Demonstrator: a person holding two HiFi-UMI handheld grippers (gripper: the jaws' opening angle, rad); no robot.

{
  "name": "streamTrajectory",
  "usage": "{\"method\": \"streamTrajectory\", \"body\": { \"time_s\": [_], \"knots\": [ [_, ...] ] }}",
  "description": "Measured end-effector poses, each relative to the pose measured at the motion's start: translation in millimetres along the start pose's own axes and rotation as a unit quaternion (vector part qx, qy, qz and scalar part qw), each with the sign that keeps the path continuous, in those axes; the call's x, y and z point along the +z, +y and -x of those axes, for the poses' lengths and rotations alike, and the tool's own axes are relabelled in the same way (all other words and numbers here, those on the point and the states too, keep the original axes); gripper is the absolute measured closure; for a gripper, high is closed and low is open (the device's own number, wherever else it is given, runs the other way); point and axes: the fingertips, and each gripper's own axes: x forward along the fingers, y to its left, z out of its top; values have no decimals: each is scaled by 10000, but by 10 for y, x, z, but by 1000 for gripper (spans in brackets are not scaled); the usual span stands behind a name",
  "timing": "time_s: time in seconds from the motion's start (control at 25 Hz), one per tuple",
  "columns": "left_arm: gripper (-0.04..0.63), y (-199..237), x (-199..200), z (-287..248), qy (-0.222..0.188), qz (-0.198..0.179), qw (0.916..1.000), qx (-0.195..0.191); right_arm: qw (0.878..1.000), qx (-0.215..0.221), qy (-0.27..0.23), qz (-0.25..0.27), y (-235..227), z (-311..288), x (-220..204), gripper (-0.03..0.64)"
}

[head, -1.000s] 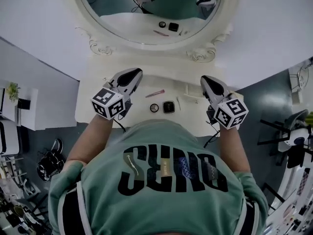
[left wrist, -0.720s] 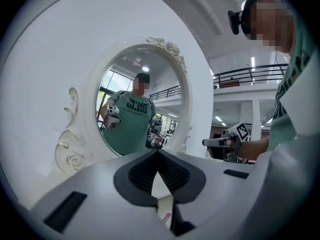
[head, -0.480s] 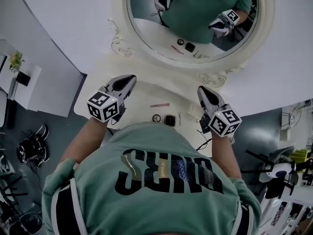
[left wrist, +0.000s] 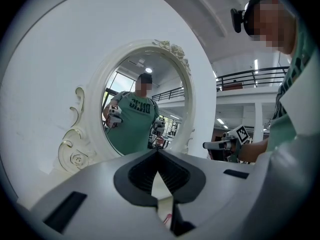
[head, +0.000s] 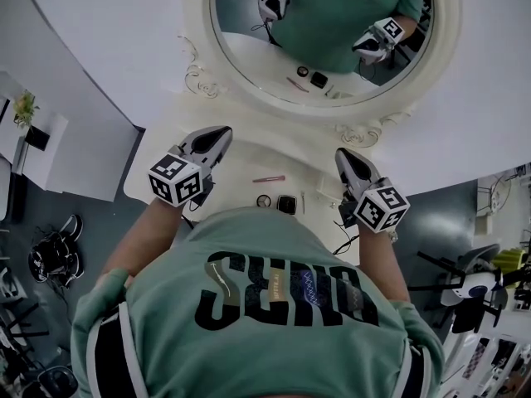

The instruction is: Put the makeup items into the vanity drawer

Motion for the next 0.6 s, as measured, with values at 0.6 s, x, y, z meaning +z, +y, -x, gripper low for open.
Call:
{"method": "streamTrajectory", "body": {
  "time_s": [0.6],
  "knots": [
    [591,0,-50,27,42,106,9999,34,9997,104,89,177,87,35,-57,609]
  ]
}}
